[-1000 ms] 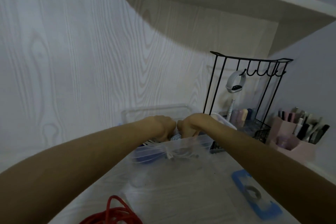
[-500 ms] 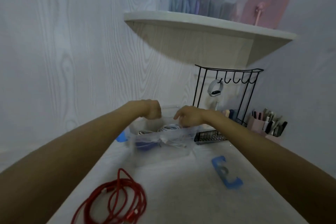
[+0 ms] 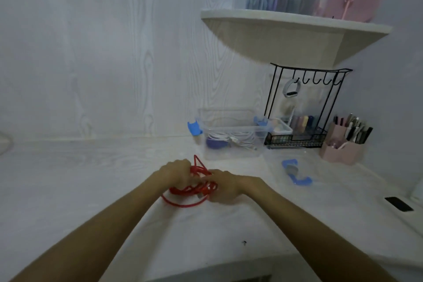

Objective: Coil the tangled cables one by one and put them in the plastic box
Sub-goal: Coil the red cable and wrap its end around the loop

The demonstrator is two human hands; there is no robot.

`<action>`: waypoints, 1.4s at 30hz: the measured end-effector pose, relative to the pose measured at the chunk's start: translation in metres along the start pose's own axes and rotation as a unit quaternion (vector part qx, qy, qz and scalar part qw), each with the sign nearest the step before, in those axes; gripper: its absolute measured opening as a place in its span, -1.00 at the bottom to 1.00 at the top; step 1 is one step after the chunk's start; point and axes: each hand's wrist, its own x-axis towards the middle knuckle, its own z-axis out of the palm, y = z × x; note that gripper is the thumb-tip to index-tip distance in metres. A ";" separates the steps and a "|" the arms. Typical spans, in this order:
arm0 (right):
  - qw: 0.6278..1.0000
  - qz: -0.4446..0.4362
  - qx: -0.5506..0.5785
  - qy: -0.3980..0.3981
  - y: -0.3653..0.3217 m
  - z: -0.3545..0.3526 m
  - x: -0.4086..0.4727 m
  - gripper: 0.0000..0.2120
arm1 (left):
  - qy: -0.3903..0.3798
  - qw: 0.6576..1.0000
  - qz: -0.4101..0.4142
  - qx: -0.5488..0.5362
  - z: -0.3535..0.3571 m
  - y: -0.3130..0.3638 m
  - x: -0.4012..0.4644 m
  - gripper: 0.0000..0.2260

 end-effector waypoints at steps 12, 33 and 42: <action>0.768 0.029 0.565 0.301 0.027 -0.005 -0.046 -0.79 | 0.132 0.766 -0.083 -0.624 -0.012 -0.095 -0.049 -0.80; 0.820 -0.074 0.536 0.186 -0.007 -0.040 -0.050 -0.68 | 0.011 0.858 0.090 -0.506 -0.055 -0.021 -0.071 -0.60; 0.731 -0.073 0.638 0.232 -0.020 -0.066 -0.039 -0.73 | -0.010 0.386 0.101 -0.917 -0.087 -0.039 -0.077 -0.78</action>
